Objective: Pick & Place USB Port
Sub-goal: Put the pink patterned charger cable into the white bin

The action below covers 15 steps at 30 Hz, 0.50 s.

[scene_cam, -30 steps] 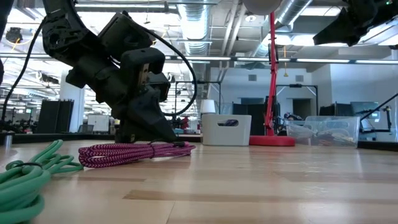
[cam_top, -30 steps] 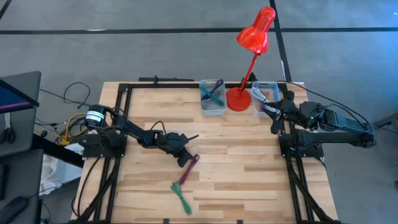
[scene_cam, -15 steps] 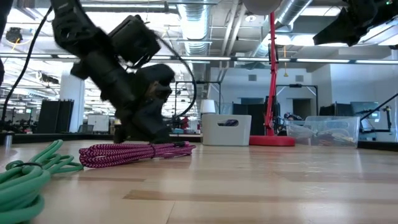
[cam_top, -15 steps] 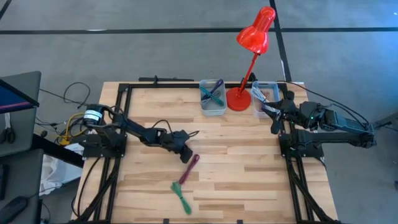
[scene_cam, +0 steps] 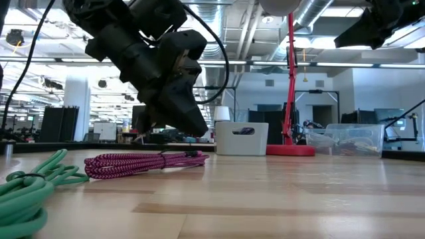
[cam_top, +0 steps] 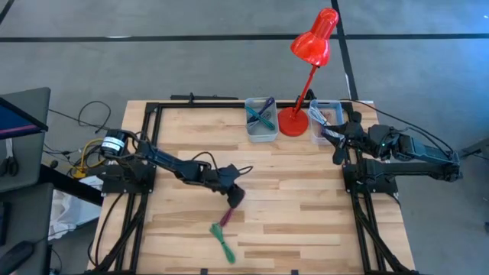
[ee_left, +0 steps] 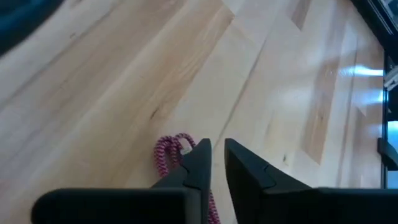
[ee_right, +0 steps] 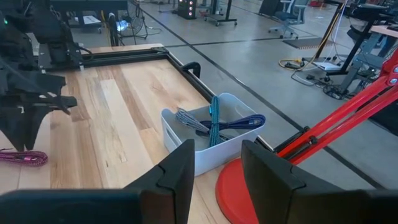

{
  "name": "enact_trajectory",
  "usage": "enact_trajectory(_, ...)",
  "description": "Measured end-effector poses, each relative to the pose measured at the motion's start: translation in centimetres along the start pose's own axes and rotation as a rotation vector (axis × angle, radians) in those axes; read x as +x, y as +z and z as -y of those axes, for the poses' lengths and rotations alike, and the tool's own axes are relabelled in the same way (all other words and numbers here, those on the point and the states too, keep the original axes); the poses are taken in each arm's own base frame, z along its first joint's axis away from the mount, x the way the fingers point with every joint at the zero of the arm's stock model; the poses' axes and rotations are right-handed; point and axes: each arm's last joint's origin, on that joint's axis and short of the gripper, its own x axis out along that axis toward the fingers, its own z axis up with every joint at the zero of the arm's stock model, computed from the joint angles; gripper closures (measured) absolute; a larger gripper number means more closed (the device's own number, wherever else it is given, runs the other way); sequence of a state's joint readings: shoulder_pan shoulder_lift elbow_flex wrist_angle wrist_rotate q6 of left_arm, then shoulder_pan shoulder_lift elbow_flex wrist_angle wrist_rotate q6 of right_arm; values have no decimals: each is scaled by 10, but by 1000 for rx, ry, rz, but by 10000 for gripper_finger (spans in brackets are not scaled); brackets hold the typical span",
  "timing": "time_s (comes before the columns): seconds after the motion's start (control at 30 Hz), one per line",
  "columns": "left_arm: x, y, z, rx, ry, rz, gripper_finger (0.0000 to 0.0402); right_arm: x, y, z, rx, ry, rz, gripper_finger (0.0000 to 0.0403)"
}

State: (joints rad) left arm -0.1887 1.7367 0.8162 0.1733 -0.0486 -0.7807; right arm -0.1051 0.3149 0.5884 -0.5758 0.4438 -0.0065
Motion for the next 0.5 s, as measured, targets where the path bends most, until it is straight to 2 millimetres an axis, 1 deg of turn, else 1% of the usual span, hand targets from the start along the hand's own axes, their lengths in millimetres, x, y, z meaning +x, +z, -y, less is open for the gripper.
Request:
enact_trajectory(0.1, 0, -2, -1, -6, 16, -11, 346, 0, 0, 0, 7, 0, 0, 278)
enact_trajectory(0.17, 0, -2, -1, 0, 30, 0, 345, 0, 0, 0, 8, 0, 1, 278)
enact_trajectory(0.3, 0, 2, -2, 80, 21, 7, 353, 0, 0, 0, 8, 0, 1, 278)
enact_trajectory(0.5, 0, 8, -3, 73, -96, -41, 361, 1, 0, 0, 8, 0, 0, 278)
